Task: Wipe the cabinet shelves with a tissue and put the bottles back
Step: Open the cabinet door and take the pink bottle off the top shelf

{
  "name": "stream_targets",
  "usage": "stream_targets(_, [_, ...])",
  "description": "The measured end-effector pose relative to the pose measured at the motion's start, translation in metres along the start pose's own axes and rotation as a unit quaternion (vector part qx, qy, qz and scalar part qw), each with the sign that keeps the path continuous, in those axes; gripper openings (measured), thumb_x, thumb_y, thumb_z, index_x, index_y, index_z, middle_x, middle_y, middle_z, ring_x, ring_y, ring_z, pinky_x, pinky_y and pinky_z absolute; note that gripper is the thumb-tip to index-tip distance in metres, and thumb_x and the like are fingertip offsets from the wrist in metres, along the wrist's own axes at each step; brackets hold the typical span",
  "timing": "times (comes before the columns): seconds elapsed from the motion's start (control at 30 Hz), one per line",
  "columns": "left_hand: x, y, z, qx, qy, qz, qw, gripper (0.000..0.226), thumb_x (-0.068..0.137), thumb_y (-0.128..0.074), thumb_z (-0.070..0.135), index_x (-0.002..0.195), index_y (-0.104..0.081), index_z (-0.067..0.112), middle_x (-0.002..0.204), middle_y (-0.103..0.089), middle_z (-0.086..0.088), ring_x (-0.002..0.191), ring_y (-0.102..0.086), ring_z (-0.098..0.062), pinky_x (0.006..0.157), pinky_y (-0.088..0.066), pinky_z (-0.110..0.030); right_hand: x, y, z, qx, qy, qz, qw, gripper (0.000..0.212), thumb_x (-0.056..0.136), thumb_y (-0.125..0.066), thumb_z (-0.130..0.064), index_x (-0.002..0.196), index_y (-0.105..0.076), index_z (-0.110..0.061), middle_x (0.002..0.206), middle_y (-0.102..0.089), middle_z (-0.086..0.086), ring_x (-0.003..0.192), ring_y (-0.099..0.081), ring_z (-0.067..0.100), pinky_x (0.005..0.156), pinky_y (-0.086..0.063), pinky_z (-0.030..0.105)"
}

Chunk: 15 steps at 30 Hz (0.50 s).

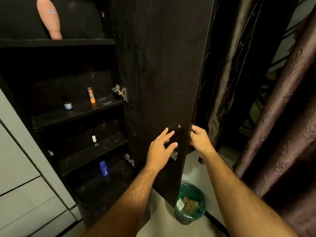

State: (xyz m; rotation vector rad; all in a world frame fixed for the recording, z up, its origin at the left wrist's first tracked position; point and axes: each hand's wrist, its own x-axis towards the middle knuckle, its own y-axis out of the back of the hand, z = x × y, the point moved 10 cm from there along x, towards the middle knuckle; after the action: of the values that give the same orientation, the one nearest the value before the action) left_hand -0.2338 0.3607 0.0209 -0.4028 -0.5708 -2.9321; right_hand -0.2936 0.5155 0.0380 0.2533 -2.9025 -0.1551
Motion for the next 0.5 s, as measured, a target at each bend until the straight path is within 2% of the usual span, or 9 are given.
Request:
stream_targets(0.1, [0.004,-0.006,0.001,0.005,0.004,0.022,1.000,0.050,0.089,-0.069,0.027,0.136,-0.054,0.038,0.151,-0.038,0.019,0.120,-0.052,0.002,0.106,-0.046,-0.036,0.008,0.006,0.004,0.007,-0.005,-0.006,1.000,0.018,0.097,-0.057,-0.021,0.102,-0.075,-0.019,0.096,-0.075,0.007,0.092,-0.072,0.024,0.083,-0.058,0.046])
stream_targets(0.17, [0.003,-0.004,-0.001,0.014,0.002,0.044,0.999,0.049,0.090,-0.068,0.028,0.135,-0.054,0.037,0.149,-0.040,0.021,0.119,-0.053,0.005,0.105,-0.047,-0.034,0.008,0.008,0.012,0.000,-0.015,-0.009,1.000,0.018,0.097,-0.058,-0.025,0.097,-0.075,-0.017,0.087,-0.075,0.005,0.084,-0.073,0.024,0.076,-0.060,0.044])
stream_targets(0.23, [0.001,-0.001,-0.006,0.024,0.004,0.060,0.998,0.047,0.090,-0.067,0.028,0.135,-0.055,0.036,0.147,-0.042,0.023,0.118,-0.052,0.007,0.105,-0.047,-0.033,0.001,0.008,0.030,-0.005,-0.042,-0.001,0.999,0.023,0.097,-0.058,-0.022,0.080,-0.074,-0.017,0.068,-0.070,0.000,0.068,-0.069,0.023,0.066,-0.058,0.041])
stream_targets(0.3, [-0.003,0.002,-0.012,0.034,0.015,0.073,0.997,0.046,0.091,-0.066,0.030,0.135,-0.055,0.036,0.146,-0.044,0.022,0.119,-0.052,0.007,0.105,-0.046,-0.033,-0.012,0.008,0.052,-0.010,-0.061,0.018,0.998,0.036,0.097,-0.057,-0.015,0.064,-0.068,-0.023,0.060,-0.064,-0.005,0.060,-0.062,0.012,0.058,-0.054,0.029])
stream_targets(0.4, [-0.015,0.010,-0.028,0.078,0.036,0.083,0.993,0.045,0.092,-0.064,0.033,0.136,-0.054,0.037,0.146,-0.044,0.020,0.125,-0.051,0.002,0.107,-0.042,-0.028,-0.040,0.015,0.090,-0.082,-0.096,0.089,0.988,0.026,0.094,-0.059,-0.009,0.070,-0.066,-0.016,0.069,-0.063,-0.001,0.061,-0.055,0.007,0.053,-0.041,0.009])
stream_targets(0.5, [-0.036,0.025,-0.056,0.139,0.074,0.088,0.984,0.045,0.094,-0.060,0.036,0.138,-0.050,0.037,0.148,-0.043,0.018,0.131,-0.044,0.001,0.103,-0.030,-0.017,-0.079,0.014,0.116,-0.150,-0.112,0.171,0.967,0.027,0.092,-0.058,-0.009,0.069,-0.053,-0.022,0.063,-0.054,-0.004,0.056,-0.047,0.006,0.049,-0.036,0.015])
